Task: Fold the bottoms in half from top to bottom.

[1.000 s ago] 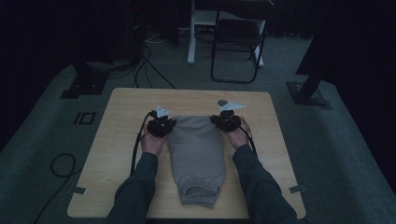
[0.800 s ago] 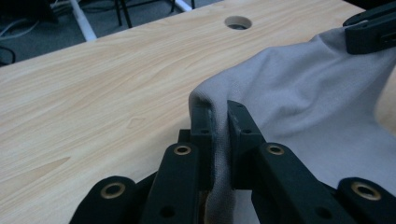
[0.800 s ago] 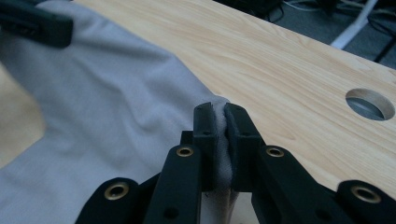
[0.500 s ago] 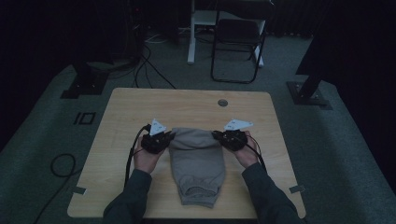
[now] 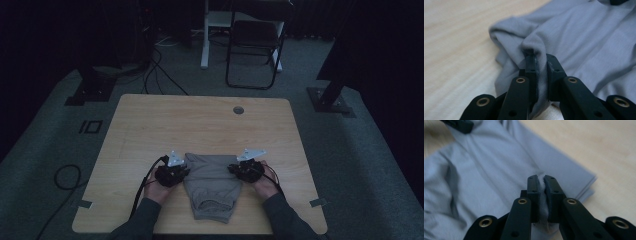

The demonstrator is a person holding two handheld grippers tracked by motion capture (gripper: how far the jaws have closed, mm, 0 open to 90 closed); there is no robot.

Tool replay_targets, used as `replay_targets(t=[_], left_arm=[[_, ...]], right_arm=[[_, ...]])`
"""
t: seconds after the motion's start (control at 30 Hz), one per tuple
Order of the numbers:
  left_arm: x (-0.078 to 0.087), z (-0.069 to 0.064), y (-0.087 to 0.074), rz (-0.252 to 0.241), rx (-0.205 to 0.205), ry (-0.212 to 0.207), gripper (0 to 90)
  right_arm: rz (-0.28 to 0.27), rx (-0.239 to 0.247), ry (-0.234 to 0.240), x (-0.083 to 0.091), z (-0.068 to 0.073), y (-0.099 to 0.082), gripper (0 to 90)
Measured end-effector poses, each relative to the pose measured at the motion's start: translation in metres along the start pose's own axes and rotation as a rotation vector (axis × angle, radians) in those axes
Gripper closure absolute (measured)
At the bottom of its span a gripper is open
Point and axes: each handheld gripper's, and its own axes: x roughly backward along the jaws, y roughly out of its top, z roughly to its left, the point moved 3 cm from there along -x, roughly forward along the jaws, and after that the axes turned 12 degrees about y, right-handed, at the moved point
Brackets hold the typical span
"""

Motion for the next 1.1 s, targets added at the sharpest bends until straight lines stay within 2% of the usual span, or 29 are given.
replay_targets(t=[0.07, 0.17, 0.27, 0.4, 0.6, 0.83, 0.97, 1.1], left_arm=[[-0.003, -0.002, -0.002, 0.001, 0.001, -0.003, 81.6], [-0.006, -0.002, 0.000, 0.005, 0.002, 0.009, 81.5], [-0.011, -0.001, 0.004, 0.001, 0.008, 0.027, 81.5], [-0.019, 0.003, 0.010, -0.005, 0.035, 0.041, 81.6], [-0.035, 0.012, 0.024, -0.010, 0.065, 0.078, 81.7], [-0.058, 0.026, 0.043, -0.017, 0.119, 0.114, 81.7], [-0.068, 0.033, 0.052, -0.013, 0.150, 0.118, 81.7], [-0.074, 0.039, 0.059, 0.000, 0.193, 0.120, 82.0]], right_arm=[[0.036, -0.009, -0.004, -0.005, 0.000, -0.006, 83.9], [0.030, -0.034, -0.009, -0.007, -0.003, -0.006, 83.7], [0.038, -0.028, -0.037, -0.009, -0.008, -0.003, 83.7], [0.036, -0.034, -0.072, -0.013, -0.017, 0.003, 83.7], [0.017, -0.053, -0.099, -0.019, -0.037, 0.012, 83.6], [0.008, -0.073, -0.151, -0.028, -0.067, 0.028, 83.6], [-0.008, -0.116, -0.172, -0.033, -0.083, 0.037, 83.7], [-0.035, -0.151, -0.177, -0.036, -0.093, 0.041, 84.1]])
